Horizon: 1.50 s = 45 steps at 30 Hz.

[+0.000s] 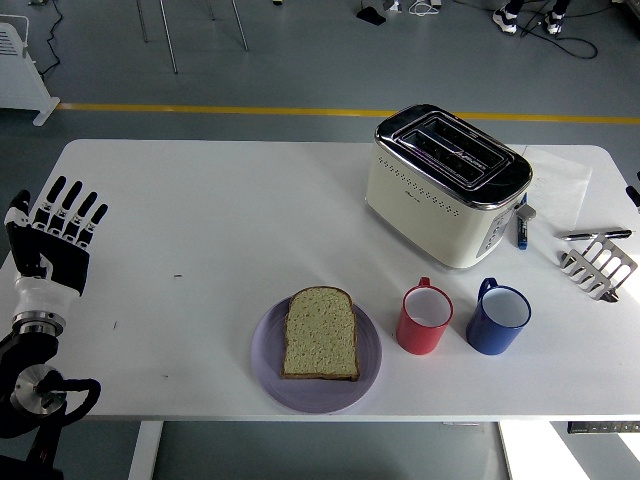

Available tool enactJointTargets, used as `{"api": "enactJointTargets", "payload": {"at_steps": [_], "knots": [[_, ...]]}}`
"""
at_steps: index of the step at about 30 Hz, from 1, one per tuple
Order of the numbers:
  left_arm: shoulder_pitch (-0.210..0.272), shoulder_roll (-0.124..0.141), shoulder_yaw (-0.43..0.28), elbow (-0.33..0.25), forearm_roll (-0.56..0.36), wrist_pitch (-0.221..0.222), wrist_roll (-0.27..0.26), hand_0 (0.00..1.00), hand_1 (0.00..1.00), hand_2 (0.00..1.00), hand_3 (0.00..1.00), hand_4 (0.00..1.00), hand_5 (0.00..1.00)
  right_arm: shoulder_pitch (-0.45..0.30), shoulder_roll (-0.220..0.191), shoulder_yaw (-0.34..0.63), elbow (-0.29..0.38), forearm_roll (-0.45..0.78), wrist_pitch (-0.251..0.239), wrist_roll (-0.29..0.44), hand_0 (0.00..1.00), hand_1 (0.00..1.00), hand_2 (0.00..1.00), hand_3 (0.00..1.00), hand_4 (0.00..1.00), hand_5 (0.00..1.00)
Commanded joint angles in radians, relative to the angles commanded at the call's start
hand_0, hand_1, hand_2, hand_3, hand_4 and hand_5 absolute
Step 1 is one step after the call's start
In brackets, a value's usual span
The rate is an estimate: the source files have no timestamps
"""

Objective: Push plate across desktop,pick up the break from the machine,place the break in the plate

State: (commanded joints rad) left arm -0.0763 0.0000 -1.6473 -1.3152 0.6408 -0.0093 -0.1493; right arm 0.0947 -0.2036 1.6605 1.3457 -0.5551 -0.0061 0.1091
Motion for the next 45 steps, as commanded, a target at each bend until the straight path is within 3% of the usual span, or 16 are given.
{"api": "enactJointTargets", "payload": {"at_steps": [15, 24, 45], "knots": [[0.009, 0.0, -0.002, 0.008, 0.033, 0.0, 0.043, 0.76, 0.79, 0.837, 0.81, 0.595, 0.998, -0.008, 0.007, 0.013, -0.006, -0.016, 0.011, -0.017, 0.84, 0.783, 0.776, 0.769, 0.518, 0.565], [-0.003, 0.0, -0.005, 0.012, 0.029, -0.004, 0.019, 0.759, 0.787, 0.837, 0.805, 0.595, 0.998, 0.001, 0.01, 0.013, -0.01, -0.016, 0.008, -0.016, 0.834, 0.776, 0.775, 0.762, 0.513, 0.56], [-0.019, 0.0, -0.004, 0.016, 0.054, 0.005, 0.024, 0.756, 0.785, 0.833, 0.801, 0.595, 0.998, 0.025, 0.019, 0.032, -0.013, -0.015, 0.002, -0.013, 0.83, 0.772, 0.77, 0.755, 0.507, 0.537]]}}
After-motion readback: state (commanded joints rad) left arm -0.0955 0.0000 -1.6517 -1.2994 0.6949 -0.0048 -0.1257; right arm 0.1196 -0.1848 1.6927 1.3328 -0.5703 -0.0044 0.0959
